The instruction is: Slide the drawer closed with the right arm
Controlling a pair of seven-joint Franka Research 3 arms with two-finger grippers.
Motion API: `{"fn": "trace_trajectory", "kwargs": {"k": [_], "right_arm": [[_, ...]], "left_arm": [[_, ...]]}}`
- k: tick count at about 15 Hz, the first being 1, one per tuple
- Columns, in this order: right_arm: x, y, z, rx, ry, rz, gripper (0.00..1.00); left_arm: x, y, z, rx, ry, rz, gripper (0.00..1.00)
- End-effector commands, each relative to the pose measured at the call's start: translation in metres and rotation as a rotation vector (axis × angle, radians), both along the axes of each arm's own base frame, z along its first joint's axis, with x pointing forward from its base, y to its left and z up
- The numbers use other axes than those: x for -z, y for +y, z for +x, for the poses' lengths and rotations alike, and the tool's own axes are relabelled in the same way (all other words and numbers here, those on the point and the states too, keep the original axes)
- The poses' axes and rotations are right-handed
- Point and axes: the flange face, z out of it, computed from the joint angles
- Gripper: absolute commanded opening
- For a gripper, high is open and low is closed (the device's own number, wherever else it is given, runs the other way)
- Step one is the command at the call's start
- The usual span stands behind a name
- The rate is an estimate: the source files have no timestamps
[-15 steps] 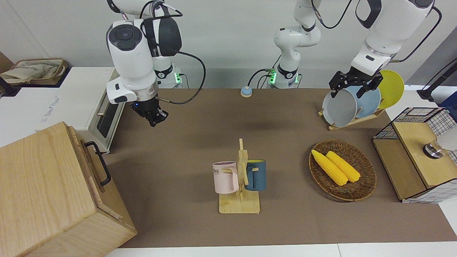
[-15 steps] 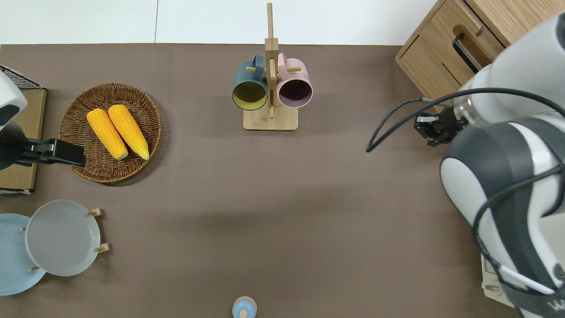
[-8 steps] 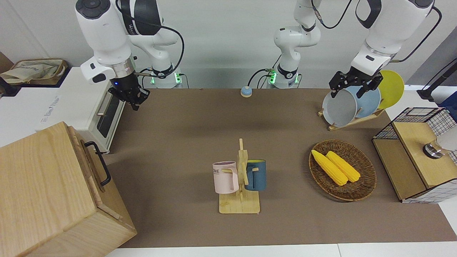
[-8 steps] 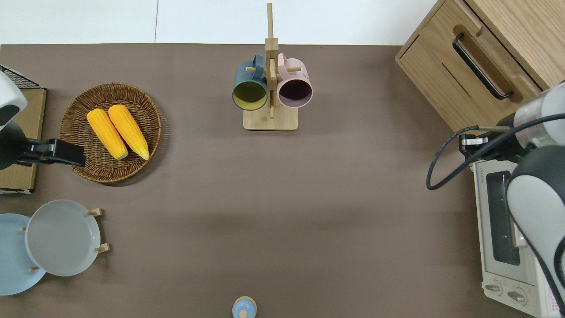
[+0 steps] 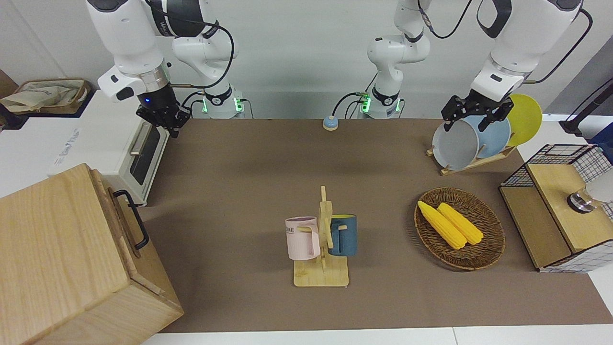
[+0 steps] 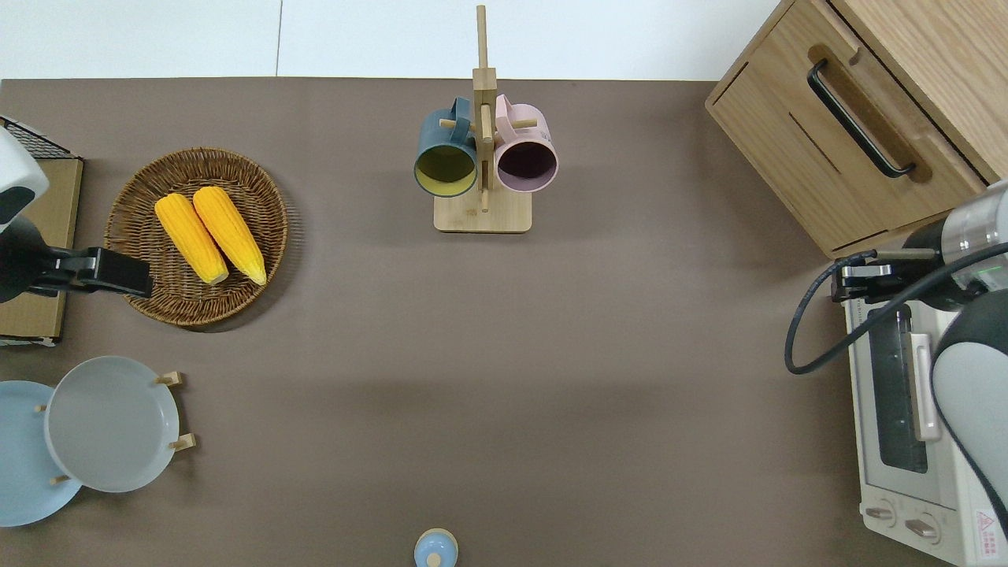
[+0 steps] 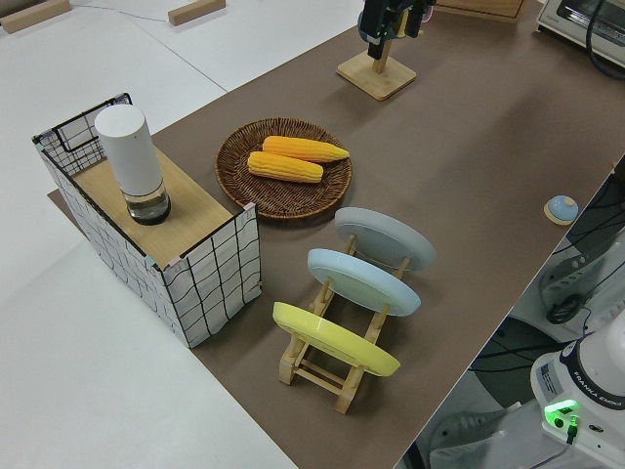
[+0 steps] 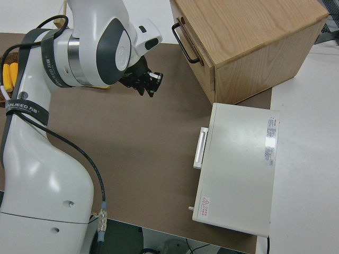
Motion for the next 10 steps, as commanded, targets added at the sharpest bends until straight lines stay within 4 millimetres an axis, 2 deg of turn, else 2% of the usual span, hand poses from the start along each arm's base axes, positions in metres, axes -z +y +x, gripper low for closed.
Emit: {"fn": "trace_trajectory", "kwargs": {"k": [1,10], "right_arm": [[-0.0062,-0.0034,-0.0002,-0.015,-0.02,0.022,0.992],[-0.0151,0.0028,0.0075,-0.027,-0.027,0.019,0.992]], "left_arm": [[-0.005,-0.0019,-0.0032,-0.004,0.005,0.019,0.99],[-0.0048,-0.0019,-0.0027,-0.004,0.005,0.019,0.99]]}}
